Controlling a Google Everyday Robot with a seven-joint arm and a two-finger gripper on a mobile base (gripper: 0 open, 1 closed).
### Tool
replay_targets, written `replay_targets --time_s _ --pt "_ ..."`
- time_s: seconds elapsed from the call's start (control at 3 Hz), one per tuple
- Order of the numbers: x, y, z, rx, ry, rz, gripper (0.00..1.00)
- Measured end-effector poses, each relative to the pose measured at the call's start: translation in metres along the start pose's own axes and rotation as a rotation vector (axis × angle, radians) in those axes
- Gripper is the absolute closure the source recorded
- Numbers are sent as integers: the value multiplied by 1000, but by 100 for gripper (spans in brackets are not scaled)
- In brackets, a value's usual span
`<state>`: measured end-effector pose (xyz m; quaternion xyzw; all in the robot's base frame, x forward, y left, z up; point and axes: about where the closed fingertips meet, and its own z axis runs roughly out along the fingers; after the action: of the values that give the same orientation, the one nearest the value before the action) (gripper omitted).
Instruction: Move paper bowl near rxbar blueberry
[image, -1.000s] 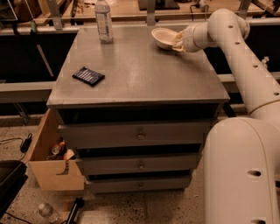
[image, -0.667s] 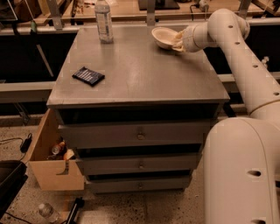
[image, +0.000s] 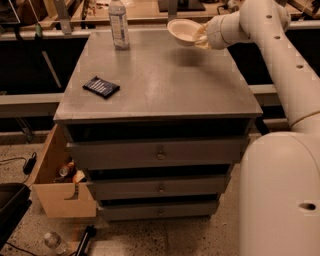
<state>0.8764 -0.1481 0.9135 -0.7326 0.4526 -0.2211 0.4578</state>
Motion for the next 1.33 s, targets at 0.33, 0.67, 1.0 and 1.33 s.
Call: replay_targets --time_s 0.33,0.67,1.0,1.33 --pt "-34 -14 -34 2 -45 -75 100" --pt "-79 -7 -71 4 -134 -131 100" --pt "-130 9 -92 4 -315 -189 100" --pt "-162 22 -101 -35 -487 -240 100"
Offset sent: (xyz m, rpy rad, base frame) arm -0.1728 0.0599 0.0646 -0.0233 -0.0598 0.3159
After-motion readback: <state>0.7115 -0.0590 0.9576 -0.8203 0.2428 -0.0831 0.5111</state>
